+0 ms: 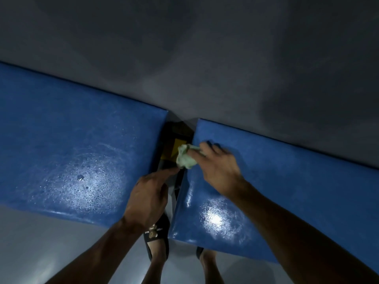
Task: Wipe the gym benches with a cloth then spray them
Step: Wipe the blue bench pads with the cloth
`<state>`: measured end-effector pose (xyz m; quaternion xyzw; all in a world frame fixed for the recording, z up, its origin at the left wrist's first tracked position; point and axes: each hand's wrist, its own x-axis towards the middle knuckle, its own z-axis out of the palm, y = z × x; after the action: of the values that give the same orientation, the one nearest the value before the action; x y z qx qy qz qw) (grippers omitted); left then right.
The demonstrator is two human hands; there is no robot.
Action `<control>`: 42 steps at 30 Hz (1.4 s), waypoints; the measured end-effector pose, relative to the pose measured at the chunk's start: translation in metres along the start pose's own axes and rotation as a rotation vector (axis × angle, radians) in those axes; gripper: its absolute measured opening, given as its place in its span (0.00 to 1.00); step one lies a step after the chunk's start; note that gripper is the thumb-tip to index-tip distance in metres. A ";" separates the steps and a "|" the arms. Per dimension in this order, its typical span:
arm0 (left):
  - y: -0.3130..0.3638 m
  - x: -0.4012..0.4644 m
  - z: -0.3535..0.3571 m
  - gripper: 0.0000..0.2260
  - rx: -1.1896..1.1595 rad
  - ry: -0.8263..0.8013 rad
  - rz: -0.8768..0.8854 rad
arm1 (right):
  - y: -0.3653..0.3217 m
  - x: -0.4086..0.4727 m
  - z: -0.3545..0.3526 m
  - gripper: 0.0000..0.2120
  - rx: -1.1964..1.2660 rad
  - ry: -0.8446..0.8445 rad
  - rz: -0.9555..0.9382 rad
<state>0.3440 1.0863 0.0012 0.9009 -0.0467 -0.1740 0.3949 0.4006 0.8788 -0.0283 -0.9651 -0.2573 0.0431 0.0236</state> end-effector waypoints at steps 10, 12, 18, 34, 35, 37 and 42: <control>0.003 -0.019 -0.002 0.26 0.005 0.025 -0.062 | 0.012 0.045 -0.003 0.21 -0.124 0.043 0.303; 0.004 -0.020 -0.002 0.26 0.002 0.020 -0.071 | -0.011 0.017 0.002 0.23 -0.016 -0.015 0.197; 0.009 -0.022 0.004 0.27 -0.009 0.001 -0.091 | 0.031 -0.028 -0.016 0.19 0.130 -0.088 0.145; -0.019 -0.018 0.001 0.20 0.015 0.026 -0.030 | -0.094 -0.059 0.022 0.12 0.298 0.039 0.229; -0.020 -0.019 0.000 0.20 0.022 0.023 -0.033 | -0.094 -0.068 0.022 0.12 0.301 0.038 0.165; -0.020 -0.019 -0.003 0.21 0.035 0.019 -0.019 | -0.079 -0.074 0.015 0.17 0.301 -0.028 0.115; -0.007 -0.014 -0.001 0.22 0.042 0.002 0.012 | 0.031 -0.079 -0.008 0.21 0.147 -0.033 0.521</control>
<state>0.3309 1.0951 0.0009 0.9089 -0.0553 -0.1699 0.3768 0.3478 0.8125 -0.0170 -0.9936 0.0033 0.0818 0.0777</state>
